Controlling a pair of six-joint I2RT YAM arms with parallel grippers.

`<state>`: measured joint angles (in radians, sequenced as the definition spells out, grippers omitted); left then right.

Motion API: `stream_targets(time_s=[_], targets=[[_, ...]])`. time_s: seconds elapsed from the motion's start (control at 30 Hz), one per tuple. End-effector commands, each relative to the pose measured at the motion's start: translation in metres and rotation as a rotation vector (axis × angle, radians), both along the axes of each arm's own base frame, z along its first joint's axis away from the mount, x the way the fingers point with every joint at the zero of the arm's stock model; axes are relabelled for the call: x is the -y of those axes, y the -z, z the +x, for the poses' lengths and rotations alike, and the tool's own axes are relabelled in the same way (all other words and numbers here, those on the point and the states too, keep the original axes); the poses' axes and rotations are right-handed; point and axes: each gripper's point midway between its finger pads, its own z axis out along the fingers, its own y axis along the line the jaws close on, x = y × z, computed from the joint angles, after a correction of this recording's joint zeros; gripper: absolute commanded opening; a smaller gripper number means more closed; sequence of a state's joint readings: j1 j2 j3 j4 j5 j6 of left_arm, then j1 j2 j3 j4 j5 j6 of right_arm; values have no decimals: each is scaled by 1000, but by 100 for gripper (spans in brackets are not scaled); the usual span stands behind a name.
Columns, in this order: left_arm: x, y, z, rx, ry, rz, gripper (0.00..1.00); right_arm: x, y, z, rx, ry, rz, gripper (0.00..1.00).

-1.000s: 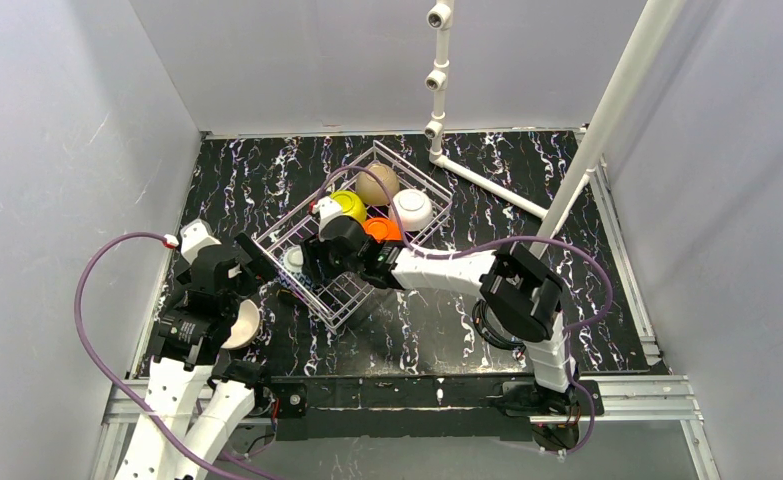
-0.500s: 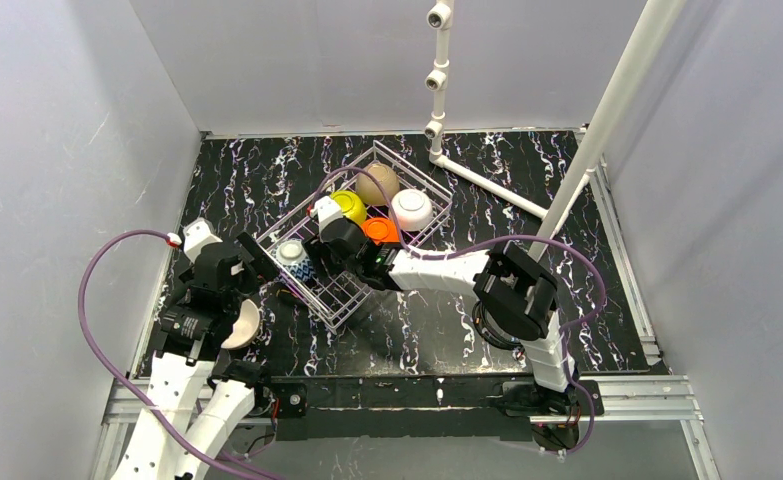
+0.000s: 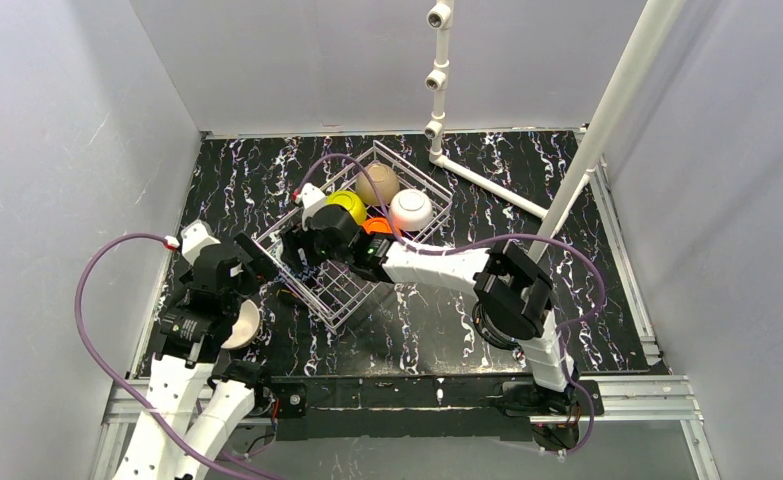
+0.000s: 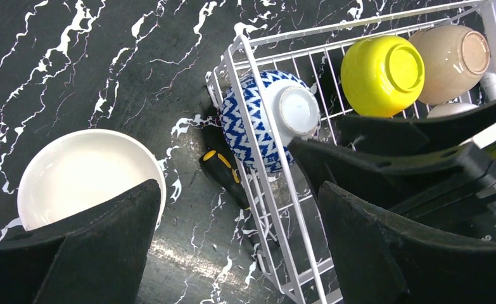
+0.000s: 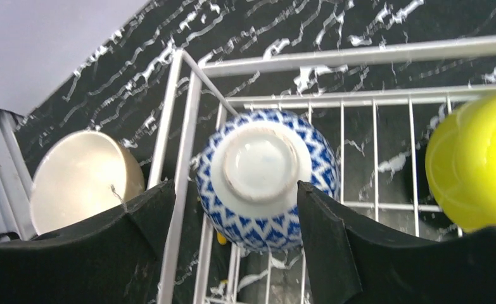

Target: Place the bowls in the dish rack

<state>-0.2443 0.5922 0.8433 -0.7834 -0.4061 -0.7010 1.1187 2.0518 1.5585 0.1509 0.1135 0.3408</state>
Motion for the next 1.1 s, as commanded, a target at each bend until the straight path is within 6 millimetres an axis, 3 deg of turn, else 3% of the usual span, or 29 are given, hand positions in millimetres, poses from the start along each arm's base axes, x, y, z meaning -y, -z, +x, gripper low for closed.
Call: stream_targets(time_s=[0.0, 0.43, 0.6, 0.8, 1.07], targets=[[-9, 5, -6, -3, -73, -10, 94, -21, -12, 7, 27, -21, 19, 79], [-15, 58, -35, -147, -255, -111, 96, -19, 25, 31, 60, 47, -163, 76], [-15, 81, -46, -225, -312, -133, 93, -6, 24, 47, 132, 115, -228, 68], [-14, 96, -52, -276, -321, -133, 89, 11, 20, 64, 257, 154, -311, 59], [-17, 113, -62, -367, -352, -104, 89, 13, 8, 49, 322, 4, -338, 52]])
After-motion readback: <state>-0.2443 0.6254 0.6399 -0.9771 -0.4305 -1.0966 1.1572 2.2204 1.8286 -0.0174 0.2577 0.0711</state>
